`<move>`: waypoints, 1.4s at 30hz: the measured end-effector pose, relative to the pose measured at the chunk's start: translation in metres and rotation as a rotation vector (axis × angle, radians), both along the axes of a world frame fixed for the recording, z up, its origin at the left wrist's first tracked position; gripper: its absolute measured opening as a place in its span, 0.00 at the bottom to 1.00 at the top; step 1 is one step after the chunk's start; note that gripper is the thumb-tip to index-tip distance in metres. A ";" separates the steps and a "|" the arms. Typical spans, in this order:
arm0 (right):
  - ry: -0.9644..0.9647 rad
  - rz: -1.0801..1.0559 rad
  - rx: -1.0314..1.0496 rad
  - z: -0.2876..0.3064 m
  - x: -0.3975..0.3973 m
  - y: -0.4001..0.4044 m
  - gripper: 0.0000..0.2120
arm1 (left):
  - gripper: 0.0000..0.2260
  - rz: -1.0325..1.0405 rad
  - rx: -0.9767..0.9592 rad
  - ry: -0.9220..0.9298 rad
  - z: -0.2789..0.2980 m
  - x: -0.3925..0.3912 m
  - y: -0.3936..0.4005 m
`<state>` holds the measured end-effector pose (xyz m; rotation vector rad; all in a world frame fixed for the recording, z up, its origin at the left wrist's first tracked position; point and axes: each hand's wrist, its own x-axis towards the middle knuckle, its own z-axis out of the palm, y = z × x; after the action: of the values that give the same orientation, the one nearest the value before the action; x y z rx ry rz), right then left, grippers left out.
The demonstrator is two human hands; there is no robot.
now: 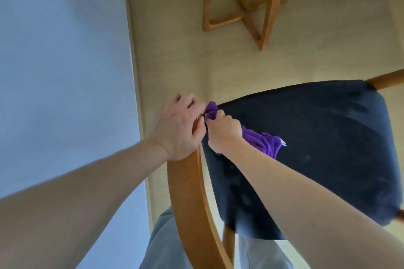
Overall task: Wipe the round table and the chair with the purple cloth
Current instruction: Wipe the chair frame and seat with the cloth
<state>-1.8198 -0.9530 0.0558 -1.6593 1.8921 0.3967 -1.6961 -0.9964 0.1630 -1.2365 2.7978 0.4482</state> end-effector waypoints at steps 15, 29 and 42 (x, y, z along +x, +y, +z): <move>-0.127 0.356 -0.121 0.009 -0.012 0.057 0.24 | 0.38 0.648 0.058 -0.179 0.007 -0.011 0.175; -0.069 0.680 0.102 0.009 -0.003 0.171 0.26 | 0.36 0.750 0.091 -0.097 -0.003 -0.001 0.230; -0.033 0.676 -0.066 -0.016 -0.007 0.208 0.23 | 0.31 0.798 -0.009 -0.069 -0.019 -0.014 0.330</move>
<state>-1.8269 -0.7447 0.0398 -2.3107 1.2831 0.5657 -1.7097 -0.6665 0.1441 -2.2832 2.1344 0.3965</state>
